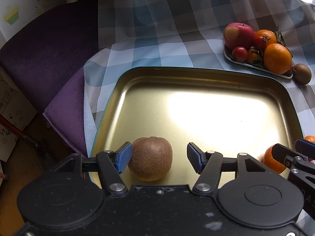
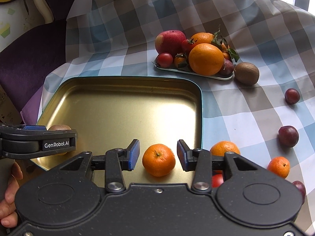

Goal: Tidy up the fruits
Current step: 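Open both tools to drop the mandarin and kiwi into the tin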

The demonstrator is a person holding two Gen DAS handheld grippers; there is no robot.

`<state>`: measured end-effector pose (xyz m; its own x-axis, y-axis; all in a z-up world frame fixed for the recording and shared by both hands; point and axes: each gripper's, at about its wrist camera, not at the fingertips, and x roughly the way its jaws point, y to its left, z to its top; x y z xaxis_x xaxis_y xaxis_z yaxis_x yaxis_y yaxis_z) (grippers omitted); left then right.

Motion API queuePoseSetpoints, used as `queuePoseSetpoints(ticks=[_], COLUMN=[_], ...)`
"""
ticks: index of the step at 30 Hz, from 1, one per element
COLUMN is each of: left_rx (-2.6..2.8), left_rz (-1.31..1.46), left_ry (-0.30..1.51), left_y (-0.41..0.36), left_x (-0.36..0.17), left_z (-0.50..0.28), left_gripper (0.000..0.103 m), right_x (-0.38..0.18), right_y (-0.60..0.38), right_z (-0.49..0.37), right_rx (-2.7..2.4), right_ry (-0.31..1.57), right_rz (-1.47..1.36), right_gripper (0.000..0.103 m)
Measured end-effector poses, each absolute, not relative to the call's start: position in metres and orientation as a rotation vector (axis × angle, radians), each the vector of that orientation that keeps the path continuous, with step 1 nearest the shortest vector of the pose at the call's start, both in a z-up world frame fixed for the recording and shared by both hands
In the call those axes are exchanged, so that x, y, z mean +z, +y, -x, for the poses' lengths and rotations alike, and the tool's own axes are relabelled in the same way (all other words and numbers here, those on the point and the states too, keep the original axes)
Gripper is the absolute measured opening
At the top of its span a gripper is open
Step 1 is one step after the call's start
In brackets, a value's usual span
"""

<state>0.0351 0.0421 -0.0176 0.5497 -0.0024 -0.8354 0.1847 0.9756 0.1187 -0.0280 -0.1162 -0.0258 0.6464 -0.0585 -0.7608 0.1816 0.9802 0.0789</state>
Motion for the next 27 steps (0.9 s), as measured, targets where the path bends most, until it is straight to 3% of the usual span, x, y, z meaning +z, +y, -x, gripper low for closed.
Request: queuePoseSetpoints(ticks=[27], left_rx=[-0.138], left_rz=[-0.108], left_ry=[1.012], left_y=[0.037], left_x=[-0.004], left_z=[-0.028], left_gripper=[0.069], right_x=[-0.022], right_y=[-0.118], right_z=[0.037], right_rx=[-0.147], right_ry=[0.863], right_rz=[-0.149], right_gripper=[0.050])
